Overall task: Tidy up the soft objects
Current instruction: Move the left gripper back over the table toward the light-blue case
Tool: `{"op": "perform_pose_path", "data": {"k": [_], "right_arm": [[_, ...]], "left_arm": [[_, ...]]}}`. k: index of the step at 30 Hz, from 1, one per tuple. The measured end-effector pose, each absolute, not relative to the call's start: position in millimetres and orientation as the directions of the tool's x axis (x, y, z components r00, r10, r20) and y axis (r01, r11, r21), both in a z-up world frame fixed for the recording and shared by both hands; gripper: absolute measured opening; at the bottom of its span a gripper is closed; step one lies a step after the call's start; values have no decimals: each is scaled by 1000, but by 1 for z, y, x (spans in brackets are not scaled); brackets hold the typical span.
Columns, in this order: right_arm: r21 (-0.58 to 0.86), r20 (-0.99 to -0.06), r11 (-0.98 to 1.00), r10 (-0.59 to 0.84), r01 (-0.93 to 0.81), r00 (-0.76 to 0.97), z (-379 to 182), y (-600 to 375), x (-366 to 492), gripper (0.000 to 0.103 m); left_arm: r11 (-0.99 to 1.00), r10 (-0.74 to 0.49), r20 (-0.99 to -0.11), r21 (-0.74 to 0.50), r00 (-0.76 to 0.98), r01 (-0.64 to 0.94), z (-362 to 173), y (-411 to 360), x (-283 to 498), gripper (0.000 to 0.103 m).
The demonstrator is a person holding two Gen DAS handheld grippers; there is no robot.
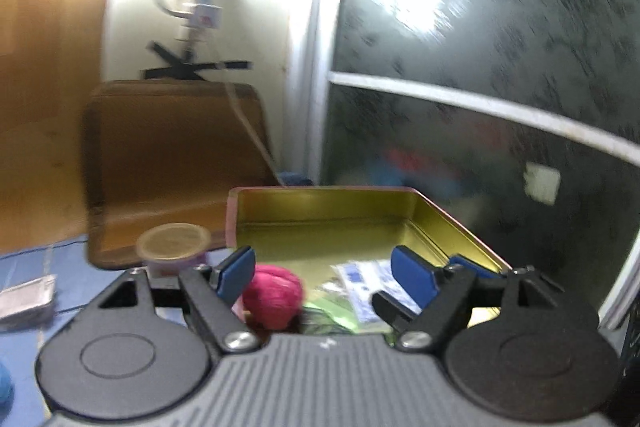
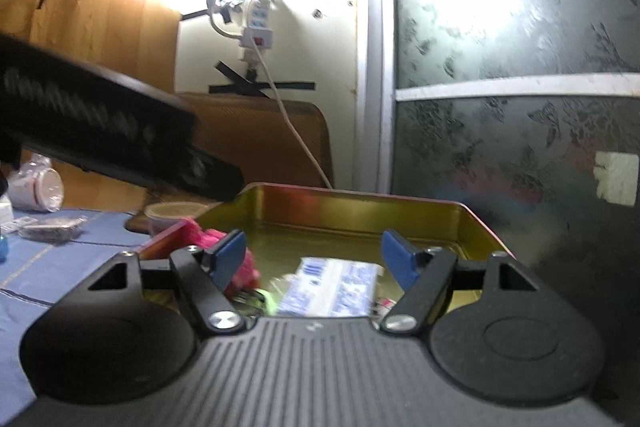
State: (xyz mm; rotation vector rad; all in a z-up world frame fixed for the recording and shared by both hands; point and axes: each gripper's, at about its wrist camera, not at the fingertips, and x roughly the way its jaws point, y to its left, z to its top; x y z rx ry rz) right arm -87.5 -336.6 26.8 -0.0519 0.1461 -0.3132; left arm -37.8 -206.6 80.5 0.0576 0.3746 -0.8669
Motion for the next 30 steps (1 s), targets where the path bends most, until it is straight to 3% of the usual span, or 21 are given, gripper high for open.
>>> {"op": "perform_pose_path", "data": {"k": [4,11,15,20,24,30], "right_arm": [[-71,-110,964,-261,255,959,33,-319,-90,77],[-120,-81,989,-90,80,993,37,-269,-92,79],[-158,-149,986,37,-61,988,31,-235,-83,79],[-126,-310,953,225,-275,924,28,-201,-46,79],[-75,-397,924,318,-376,861,23,-170,-11,79],[-67,-464,893,367,-446,806,13,-133,42,80]], "left_arm": [[724,-680,-321,-153,659,673,80,-161,-26,78],[873,-487,-353,-168,799,458,54,-71,-5,78],[935,-352,-404,-192,845,298,32,-19,10,78],[986,-76,-516,-164,853,-11,5,39,44,78],[953,-68,-574,-279,816,-116,-16,77,60,75],[931,-105,-510,-352,854,-96,-19,89,54,78]]}}
